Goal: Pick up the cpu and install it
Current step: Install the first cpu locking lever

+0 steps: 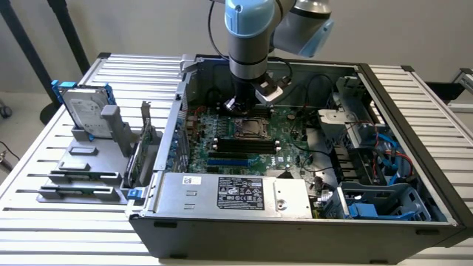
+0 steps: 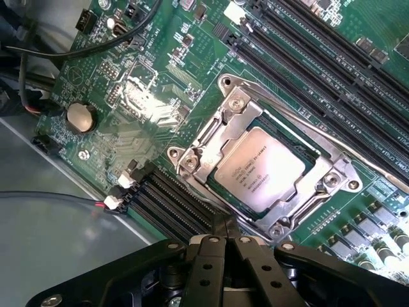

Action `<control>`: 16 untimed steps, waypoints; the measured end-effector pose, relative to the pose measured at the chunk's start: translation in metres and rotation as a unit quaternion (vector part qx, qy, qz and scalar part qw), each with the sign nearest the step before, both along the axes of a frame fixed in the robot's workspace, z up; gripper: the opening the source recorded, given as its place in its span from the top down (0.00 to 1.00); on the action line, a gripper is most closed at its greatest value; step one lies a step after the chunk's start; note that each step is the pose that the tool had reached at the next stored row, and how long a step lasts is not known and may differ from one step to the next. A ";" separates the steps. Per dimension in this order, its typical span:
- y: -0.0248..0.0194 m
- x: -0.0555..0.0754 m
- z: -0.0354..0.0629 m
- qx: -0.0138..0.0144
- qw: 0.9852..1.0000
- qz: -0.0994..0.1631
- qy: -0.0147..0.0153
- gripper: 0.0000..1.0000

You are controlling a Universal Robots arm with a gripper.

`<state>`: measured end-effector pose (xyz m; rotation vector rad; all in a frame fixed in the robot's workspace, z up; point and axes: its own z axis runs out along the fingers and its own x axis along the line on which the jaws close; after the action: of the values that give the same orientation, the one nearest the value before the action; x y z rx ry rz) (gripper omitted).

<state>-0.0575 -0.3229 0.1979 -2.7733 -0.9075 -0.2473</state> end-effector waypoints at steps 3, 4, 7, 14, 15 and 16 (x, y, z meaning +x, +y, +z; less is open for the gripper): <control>0.0000 0.002 -0.0002 -0.001 1.000 0.002 0.000 0.89; 0.0000 0.003 -0.0002 -0.002 1.000 0.003 0.000 0.89; 0.0000 0.005 -0.0003 -0.003 1.000 0.005 0.000 0.89; 0.0000 0.012 -0.0006 -0.003 1.000 0.011 0.000 0.89; 0.0000 0.013 -0.0007 -0.003 1.000 0.012 0.000 0.89; 0.0000 0.015 -0.0008 -0.003 1.000 0.013 0.000 0.89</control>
<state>-0.0426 -0.3229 0.1972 -2.7653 -0.9461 -0.2406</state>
